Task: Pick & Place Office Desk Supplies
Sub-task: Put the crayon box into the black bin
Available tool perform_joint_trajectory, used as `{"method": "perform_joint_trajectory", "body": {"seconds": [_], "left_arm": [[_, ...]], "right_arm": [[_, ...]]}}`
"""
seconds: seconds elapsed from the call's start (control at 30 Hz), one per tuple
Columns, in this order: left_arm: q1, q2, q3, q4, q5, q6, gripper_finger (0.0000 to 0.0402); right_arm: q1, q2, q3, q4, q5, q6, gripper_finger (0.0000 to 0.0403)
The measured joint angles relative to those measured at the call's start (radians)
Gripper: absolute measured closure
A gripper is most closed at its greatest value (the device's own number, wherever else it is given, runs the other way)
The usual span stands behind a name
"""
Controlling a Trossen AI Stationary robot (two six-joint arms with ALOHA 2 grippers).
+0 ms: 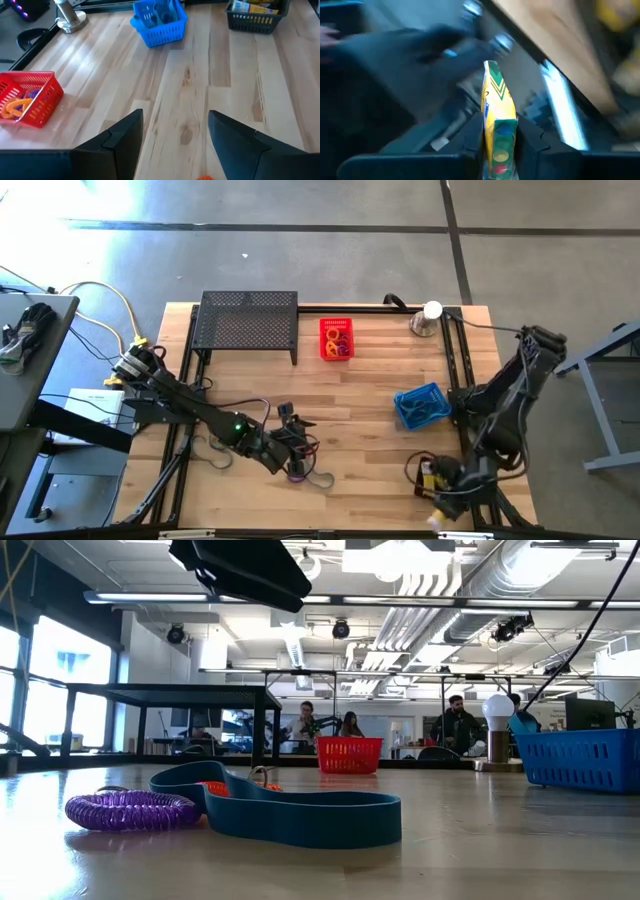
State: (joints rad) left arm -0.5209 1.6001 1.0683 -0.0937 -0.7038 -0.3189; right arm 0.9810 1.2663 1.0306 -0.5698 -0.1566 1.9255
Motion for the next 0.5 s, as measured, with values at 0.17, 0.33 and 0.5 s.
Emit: {"method": "perform_joint_trajectory", "body": {"seconds": [0.17,0.33,0.5], "left_arm": [[0.000,0.003,0.000,0.001,0.000,-0.037,0.0185],[0.000,0.028,0.000,0.021,0.019,-0.058,0.0185],[-0.008,0.030,0.000,0.021,0.022,-0.114,0.0185]], "right_arm": [[-0.002,-0.010,-0.001,-0.215,-0.202,0.140,0.0345],[-0.071,-0.006,-0.001,-0.360,-0.321,0.139,0.0344],[-0.174,0.021,-0.001,-0.422,-0.473,0.037,0.0344]]}}
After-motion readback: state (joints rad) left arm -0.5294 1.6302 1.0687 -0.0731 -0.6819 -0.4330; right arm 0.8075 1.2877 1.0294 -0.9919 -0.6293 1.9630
